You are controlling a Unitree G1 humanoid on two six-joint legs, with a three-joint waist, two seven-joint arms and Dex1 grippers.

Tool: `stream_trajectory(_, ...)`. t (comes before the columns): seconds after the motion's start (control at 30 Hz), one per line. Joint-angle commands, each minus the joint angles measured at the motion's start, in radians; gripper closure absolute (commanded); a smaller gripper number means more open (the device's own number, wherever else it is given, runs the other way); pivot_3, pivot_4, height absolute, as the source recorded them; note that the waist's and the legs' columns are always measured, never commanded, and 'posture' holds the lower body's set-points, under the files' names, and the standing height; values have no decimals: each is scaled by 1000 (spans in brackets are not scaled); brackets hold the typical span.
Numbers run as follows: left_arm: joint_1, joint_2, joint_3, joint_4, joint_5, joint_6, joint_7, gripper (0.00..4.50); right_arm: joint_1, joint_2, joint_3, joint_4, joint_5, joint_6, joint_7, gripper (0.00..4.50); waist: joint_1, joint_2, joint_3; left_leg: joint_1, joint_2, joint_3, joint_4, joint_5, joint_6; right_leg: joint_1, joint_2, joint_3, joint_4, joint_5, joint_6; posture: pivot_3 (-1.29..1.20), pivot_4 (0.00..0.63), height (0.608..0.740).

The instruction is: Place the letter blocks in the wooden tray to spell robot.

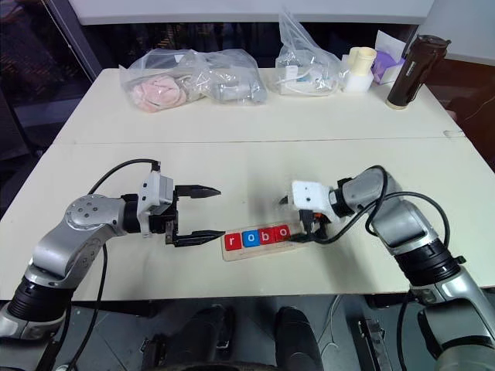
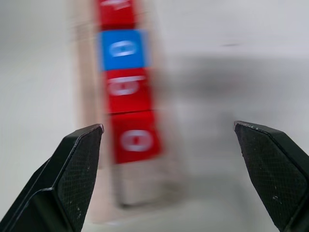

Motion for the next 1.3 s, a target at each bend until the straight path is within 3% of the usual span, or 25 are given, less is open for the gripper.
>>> stream_trajectory(0.03, -8, 1, 9, -34, -8, -1, 3, 0, 22, -14, -91, -68, 1, 61, -107, 51, 0, 0, 0, 0, 0, 0, 0, 0, 0, 0, 0, 0, 0, 0, 0, 0, 150, 740)
stream_trajectory(0.17, -1, -1, 7, -35, -7, -5, 3, 0, 109, -9, -196, -123, -49, 134, -299, 51, 1, 0, 0, 0, 0, 0, 0, 0, 0, 0, 0, 1, 1, 0, 0, 0, 150, 740)
stream_trajectory(0.27, 5, -1, 4, -34, -6, -10, -2, 0, 159, 65, -297, -192, -104, 336, -522, 51, 0, 0, 0, 0, 0, 1, 0, 0, 0, -1, -1, 3, 1, 0, -1, 0, 150, 740)
stream_trajectory(0.33, 6, -5, 3, -31, -10, -9, -2, 0, 206, 112, -345, -290, -100, 488, -591, 51, 0, 0, 0, 0, 0, 2, 0, 0, -1, -2, -1, 4, 3, -1, -3, 0, 150, 740)
stream_trajectory(0.5, 2, -12, -9, -19, -4, -19, -13, 0, 270, 292, -437, -503, -150, 845, -813, 51, -2, 1, -1, 0, 1, 1, 0, 1, -1, -4, 0, 4, 7, -2, -4, 0, 150, 740)
stream_trajectory(0.7, -19, -29, -22, -4, 2, -19, -23, 0, 147, 550, -509, -585, -216, 1169, -1032, 51, -3, 1, -1, 2, 0, 2, 0, 1, -1, -4, 1, 6, 7, 0, -6, 0, 150, 740)
stream_trajectory(0.93, -35, -34, -25, -1, 0, -9, -21, 0, 94, 766, -574, -540, -265, 1216, -1199, 51, -5, 2, -1, 2, 0, 3, -1, 2, -1, -4, 4, 5, 7, 0, -6, 0, 150, 740)
stream_trajectory(1.3, -22, -25, -8, -21, -5, 5, 2, 0, 116, 851, -623, -390, -231, 1067, -1264, 51, -13, 2, -1, 4, 1, 3, -1, 2, -1, -3, 6, 6, 7, 0, -6, 0, 150, 740)
